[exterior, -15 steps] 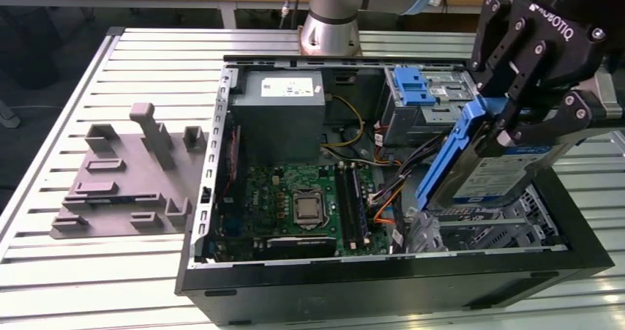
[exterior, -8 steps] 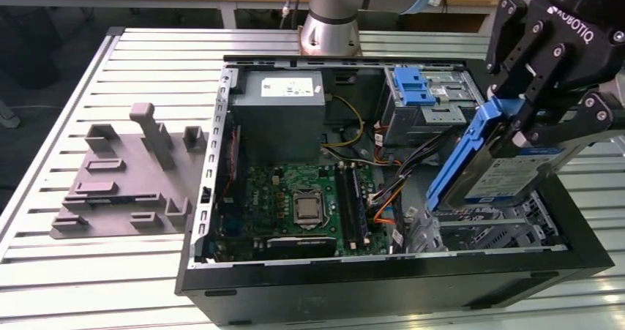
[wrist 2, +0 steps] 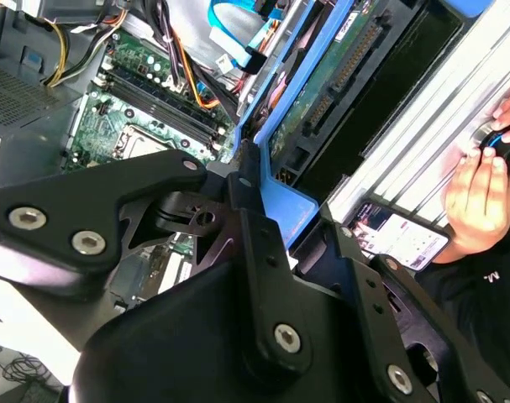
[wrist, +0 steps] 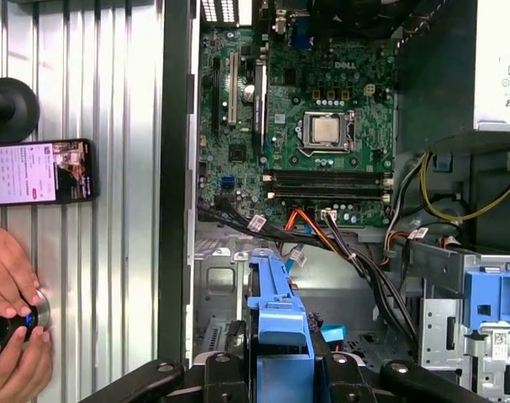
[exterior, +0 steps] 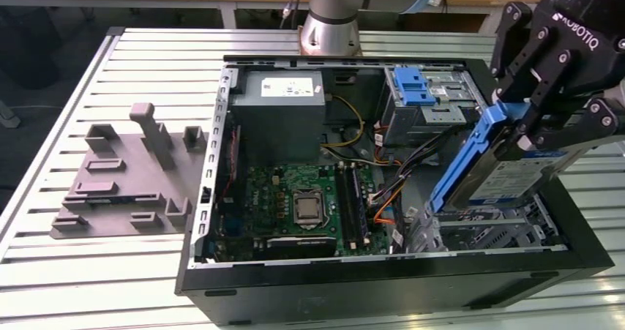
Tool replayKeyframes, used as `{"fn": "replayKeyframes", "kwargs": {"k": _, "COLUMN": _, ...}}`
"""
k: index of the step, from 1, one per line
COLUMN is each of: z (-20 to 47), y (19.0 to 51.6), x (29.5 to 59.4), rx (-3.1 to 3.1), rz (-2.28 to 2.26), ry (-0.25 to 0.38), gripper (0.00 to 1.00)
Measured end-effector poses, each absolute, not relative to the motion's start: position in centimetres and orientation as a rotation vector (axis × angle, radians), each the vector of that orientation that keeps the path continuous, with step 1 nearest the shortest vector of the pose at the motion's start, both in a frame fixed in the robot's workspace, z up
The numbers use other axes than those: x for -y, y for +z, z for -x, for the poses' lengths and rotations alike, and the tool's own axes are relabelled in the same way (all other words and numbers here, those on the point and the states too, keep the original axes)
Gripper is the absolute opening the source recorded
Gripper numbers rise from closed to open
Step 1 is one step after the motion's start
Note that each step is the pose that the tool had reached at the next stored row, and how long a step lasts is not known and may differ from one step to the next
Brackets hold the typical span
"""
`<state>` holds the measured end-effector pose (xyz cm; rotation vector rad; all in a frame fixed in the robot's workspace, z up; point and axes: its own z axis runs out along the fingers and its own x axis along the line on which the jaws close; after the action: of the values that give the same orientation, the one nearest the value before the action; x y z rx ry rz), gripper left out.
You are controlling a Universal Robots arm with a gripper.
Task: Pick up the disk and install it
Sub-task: 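Insert the disk into the insertion slot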
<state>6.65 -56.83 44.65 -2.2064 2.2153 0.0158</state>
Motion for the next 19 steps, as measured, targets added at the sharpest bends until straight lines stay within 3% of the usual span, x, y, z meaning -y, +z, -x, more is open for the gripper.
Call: {"fn": "replayKeyframes", "kwargs": {"k": 19, "z": -6.94, "y": 43.60, "x": 56.91, "rx": -2.215, "rz": 2.206, "ry": 0.016, "gripper": 0.36}}
